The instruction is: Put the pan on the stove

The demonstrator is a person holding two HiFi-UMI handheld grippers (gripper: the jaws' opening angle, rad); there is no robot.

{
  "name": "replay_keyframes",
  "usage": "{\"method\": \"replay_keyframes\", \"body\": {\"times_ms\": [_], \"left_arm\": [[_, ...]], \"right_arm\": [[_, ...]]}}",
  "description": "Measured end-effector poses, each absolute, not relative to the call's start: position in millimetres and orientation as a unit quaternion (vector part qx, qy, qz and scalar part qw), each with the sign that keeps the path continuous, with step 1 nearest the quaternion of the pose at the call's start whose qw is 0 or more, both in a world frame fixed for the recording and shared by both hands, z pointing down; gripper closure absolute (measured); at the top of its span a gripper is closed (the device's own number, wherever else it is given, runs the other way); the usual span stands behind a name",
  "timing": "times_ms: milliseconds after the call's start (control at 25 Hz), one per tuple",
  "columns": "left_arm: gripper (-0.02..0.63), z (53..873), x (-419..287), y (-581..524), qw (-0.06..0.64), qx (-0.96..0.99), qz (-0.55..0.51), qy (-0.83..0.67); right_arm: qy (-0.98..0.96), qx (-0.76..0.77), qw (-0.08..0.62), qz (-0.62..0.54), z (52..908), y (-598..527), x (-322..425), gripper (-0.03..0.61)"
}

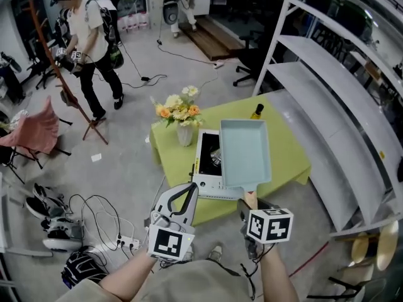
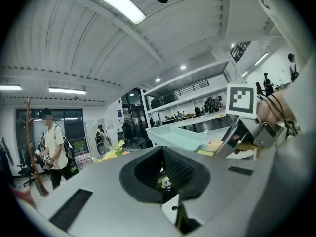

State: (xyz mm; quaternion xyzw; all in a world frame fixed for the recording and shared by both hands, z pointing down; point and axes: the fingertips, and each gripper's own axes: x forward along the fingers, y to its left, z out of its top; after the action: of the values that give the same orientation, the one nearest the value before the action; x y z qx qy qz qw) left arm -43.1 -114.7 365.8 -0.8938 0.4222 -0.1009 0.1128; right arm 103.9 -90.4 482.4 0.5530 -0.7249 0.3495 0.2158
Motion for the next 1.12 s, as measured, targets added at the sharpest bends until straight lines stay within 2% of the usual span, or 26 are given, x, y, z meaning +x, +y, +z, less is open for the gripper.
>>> {"method": "replay_keyframes", "body": {"times_ms": [520,1120], "left_arm": [[0.607,404,-23,-161,0.084,-0.879,-0.139,0.448],[0.607,455,-14,-193,0.048,-0.868,-0.179,0.46]], "right_arm": [[-0.725,0.525,0.257,0.364,522,-170,116,0.419],[-0.705,0.492,0.324,0.394,597,-200,118,0.417]]}}
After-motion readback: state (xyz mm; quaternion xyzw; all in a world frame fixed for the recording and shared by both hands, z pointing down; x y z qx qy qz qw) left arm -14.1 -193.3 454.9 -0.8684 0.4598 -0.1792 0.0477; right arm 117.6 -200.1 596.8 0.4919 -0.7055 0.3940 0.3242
